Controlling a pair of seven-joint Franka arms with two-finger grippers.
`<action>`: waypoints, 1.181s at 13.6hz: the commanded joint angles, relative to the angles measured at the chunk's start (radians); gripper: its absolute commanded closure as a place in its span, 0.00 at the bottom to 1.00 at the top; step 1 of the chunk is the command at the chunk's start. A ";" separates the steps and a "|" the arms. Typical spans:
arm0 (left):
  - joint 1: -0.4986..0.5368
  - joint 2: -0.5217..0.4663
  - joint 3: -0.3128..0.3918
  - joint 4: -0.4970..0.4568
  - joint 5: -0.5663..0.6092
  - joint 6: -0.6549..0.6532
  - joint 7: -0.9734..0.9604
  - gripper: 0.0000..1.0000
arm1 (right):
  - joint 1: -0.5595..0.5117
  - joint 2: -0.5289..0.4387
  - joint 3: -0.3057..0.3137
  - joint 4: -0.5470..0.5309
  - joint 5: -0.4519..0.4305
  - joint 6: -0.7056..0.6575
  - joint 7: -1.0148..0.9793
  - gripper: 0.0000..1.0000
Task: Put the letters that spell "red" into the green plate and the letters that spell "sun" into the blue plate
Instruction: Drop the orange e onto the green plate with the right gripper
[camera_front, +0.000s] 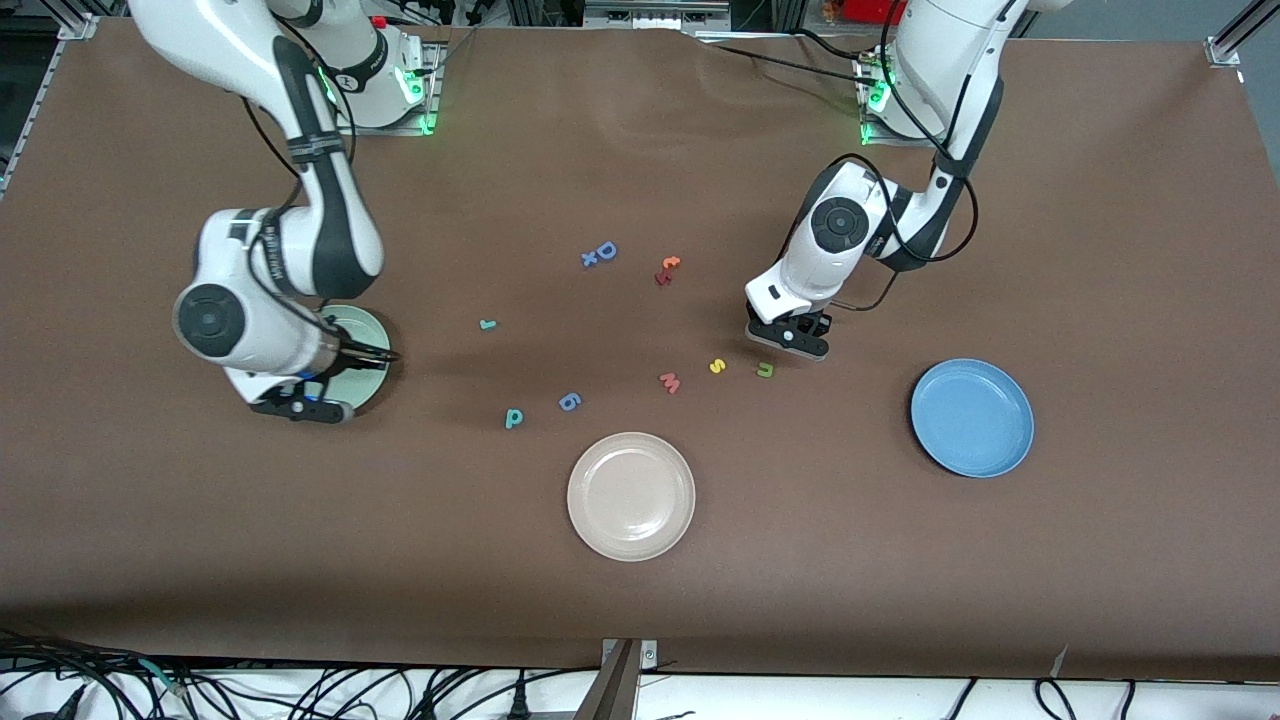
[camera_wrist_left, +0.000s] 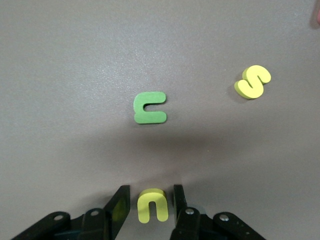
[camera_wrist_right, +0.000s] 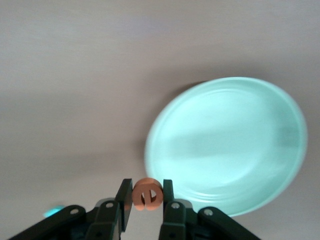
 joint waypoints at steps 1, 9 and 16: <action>0.015 0.007 0.003 -0.003 0.042 0.005 -0.012 0.61 | -0.012 0.012 -0.029 -0.061 -0.006 0.031 -0.096 0.94; 0.015 0.007 0.003 -0.003 0.042 0.006 -0.012 0.87 | -0.074 0.069 -0.027 -0.092 0.003 0.111 -0.195 0.15; 0.110 -0.042 0.003 0.046 0.042 -0.095 0.118 0.88 | -0.020 -0.020 0.097 -0.066 0.032 0.092 0.133 0.02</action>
